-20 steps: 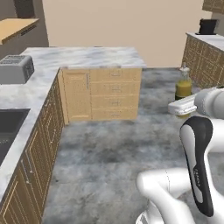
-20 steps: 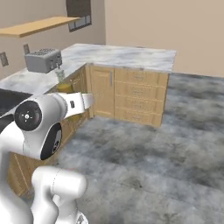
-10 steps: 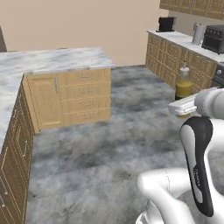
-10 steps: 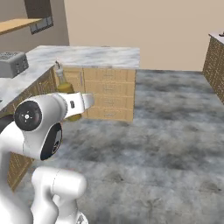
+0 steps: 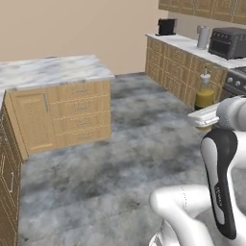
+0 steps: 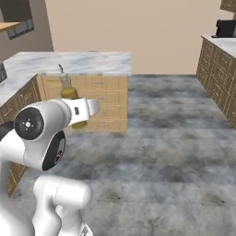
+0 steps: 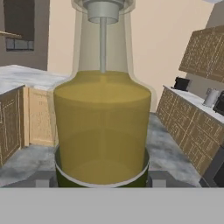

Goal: Take 2 condiments from the cabinet and move them on the counter near the stove.Make sure the condiments are lined up with each other, next to each other.

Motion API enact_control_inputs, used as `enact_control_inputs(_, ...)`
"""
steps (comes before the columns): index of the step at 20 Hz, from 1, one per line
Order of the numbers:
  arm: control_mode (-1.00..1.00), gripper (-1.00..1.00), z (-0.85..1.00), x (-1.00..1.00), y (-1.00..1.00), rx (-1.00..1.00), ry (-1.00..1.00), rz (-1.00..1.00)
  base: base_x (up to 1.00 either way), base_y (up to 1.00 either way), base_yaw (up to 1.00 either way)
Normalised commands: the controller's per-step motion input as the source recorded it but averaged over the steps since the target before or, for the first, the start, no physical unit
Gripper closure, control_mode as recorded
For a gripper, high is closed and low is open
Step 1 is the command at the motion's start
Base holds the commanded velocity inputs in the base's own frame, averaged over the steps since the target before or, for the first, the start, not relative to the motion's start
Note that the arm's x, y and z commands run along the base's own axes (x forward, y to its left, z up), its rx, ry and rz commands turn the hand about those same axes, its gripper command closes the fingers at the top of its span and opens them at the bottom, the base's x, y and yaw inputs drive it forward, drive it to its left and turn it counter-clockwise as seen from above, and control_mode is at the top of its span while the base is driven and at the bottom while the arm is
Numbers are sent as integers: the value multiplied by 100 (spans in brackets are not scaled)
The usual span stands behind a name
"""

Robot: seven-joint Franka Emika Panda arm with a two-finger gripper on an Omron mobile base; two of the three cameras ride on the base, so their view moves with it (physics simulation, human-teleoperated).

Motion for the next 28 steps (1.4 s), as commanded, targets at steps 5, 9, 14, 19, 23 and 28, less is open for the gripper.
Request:
enact_control_inputs(5, 100, 100, 0, 0, 0, 0, 0, 0, 100, -1, -2)
enact_control_inputs(9, 100, 100, 0, 0, 0, 0, 0, 0, 99, -16, -3)
enact_control_inputs(14, 100, 100, 0, 0, 0, 0, 0, 0, 85, -27, -9)
enact_control_inputs(19, 100, 100, 0, 0, 0, 0, 0, 0, 71, -15, -7)
enact_control_inputs(23, 100, 100, 0, 0, 0, 0, 0, 0, 53, -33, -13)
enact_control_inputs(28, 100, 100, 0, 0, 0, 0, 0, 0, 1, -56, -37)
